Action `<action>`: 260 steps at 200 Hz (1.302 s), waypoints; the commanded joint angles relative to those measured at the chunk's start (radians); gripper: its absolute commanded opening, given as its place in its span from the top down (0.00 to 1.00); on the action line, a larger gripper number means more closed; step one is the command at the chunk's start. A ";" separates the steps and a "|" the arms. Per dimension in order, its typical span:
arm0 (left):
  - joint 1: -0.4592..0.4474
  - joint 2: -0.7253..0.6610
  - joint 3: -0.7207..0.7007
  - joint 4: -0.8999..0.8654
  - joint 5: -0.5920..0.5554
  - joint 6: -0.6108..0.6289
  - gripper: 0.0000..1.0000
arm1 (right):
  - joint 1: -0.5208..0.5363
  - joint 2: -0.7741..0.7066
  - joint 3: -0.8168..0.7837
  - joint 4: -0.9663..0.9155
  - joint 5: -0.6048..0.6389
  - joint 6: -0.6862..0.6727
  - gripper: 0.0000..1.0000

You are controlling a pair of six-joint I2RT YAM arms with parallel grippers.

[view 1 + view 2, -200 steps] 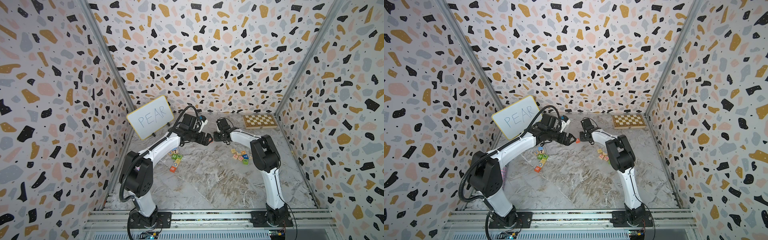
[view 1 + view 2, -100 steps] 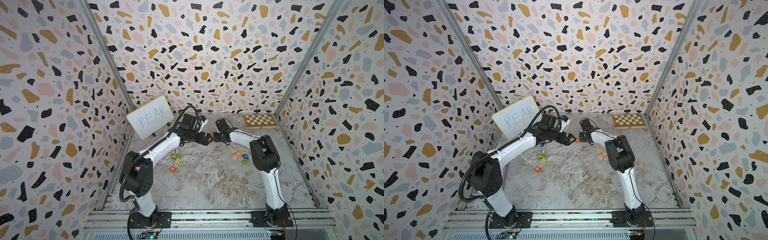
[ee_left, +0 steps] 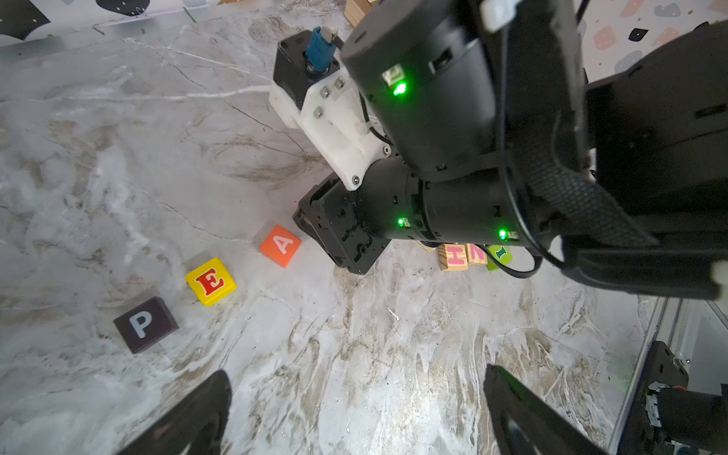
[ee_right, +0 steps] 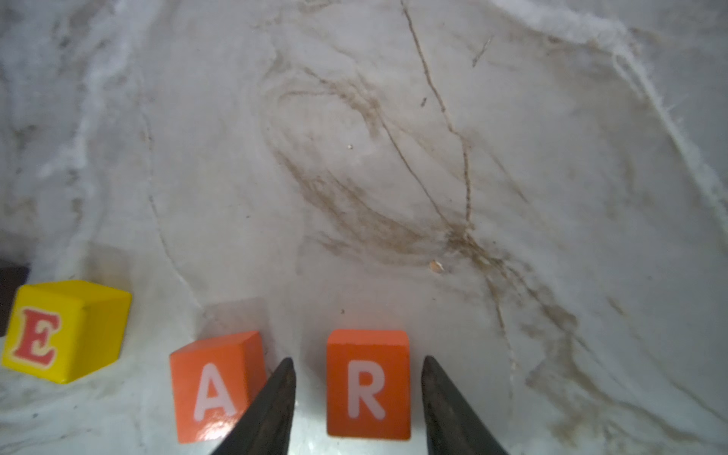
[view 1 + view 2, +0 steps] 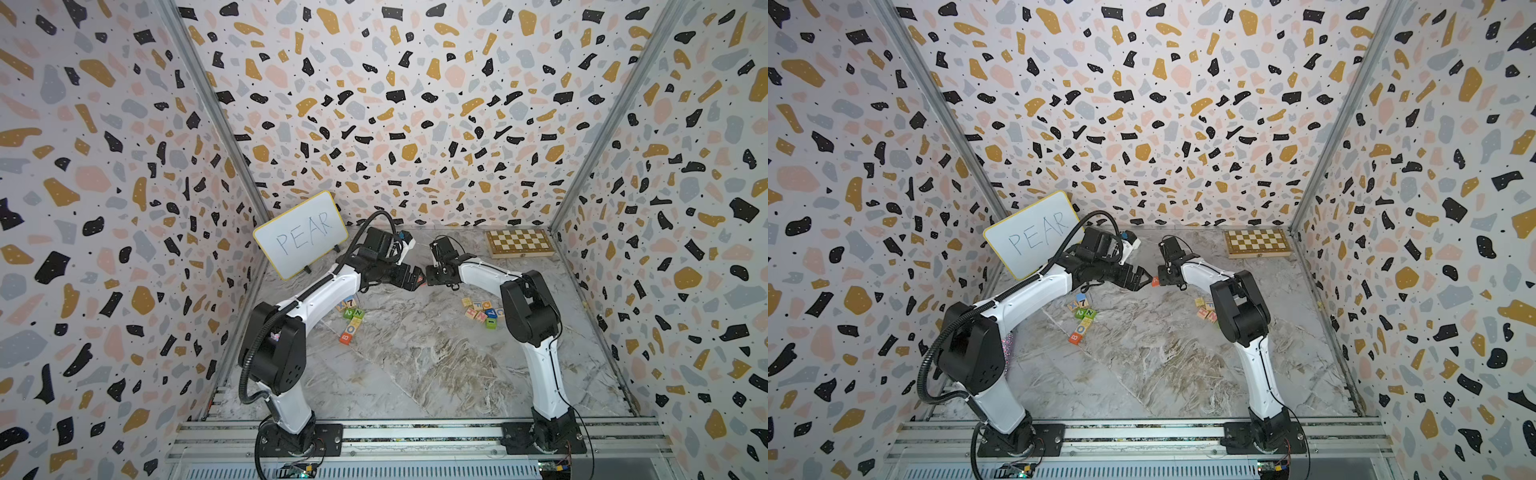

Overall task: Spell the uppercase word “pear” with letter blocks
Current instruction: Place the letter block at the center of the board, then adjust the letter block at the center of the board.

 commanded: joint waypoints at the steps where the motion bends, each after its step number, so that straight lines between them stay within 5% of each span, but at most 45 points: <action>1: -0.004 -0.026 -0.005 0.023 -0.018 0.001 0.01 | 0.026 -0.109 0.021 -0.020 -0.020 -0.032 0.46; 84: -0.006 -0.109 -0.030 0.009 -0.122 -0.042 0.01 | 0.057 -0.042 0.053 -0.031 -0.132 -0.097 0.46; 166: -0.006 -0.083 -0.019 0.006 -0.083 -0.045 0.01 | 0.059 0.061 0.123 -0.058 -0.121 -0.122 0.46; 260: -0.006 -0.086 -0.028 0.006 -0.089 -0.033 0.01 | 0.062 0.114 0.179 -0.089 -0.068 -0.025 0.73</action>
